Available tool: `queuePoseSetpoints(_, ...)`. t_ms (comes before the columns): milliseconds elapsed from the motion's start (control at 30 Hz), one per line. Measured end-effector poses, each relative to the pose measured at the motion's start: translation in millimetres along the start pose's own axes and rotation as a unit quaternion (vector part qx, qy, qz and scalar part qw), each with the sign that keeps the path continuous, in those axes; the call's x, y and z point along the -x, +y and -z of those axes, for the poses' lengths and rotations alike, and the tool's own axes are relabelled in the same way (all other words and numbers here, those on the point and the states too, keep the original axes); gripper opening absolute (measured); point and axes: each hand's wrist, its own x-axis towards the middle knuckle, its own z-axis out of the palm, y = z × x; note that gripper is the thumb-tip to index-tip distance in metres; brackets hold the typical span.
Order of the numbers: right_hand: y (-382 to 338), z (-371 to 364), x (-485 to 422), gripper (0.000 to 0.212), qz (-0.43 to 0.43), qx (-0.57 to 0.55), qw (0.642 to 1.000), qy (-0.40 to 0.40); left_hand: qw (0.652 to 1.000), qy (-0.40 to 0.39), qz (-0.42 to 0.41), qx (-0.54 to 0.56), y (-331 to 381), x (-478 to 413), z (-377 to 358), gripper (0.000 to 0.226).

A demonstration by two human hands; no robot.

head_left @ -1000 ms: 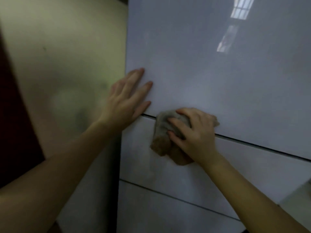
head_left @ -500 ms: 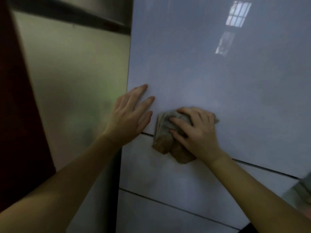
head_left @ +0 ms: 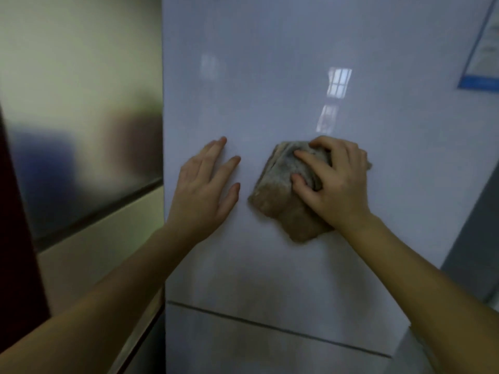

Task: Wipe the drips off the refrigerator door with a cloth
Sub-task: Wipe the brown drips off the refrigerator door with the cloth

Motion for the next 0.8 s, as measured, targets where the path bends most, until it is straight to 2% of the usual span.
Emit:
queuePoseSetpoints(200, 43.8, 32.1, -50.5, 0.032, -0.031, 0.050, 0.998, 0.032, 0.998, -0.032, 0.016, -0.043, 6.2, -56.6, 32.2, 0.053)
queuePoseSetpoints(467, 37.8, 32.3, -45.9, 0.016, -0.033, 0.035, 0.997, 0.054, 0.994, -0.084, 0.021, -0.059, 11.8, -66.6, 38.5, 0.057)
queuePoseSetpoints(567, 37.3, 28.9, -37.3, 0.027, -0.036, 0.031, 0.997, 0.056, 0.993, -0.101, 0.024, -0.061, 10.9, -64.8, 34.7, 0.058)
queuePoseSetpoints(700, 35.0, 26.4, -21.5, 0.063, -0.030, 0.047, 0.998, 0.024, 0.991, -0.114, -0.001, -0.073, 2.8, -57.1, 26.8, 0.057)
queuePoseSetpoints(800, 38.2, 24.9, -23.7, 0.064, -0.028, 0.049, 0.998, 0.013, 0.991, -0.105, -0.023, -0.074, -7.2, -56.3, 23.0, 0.055)
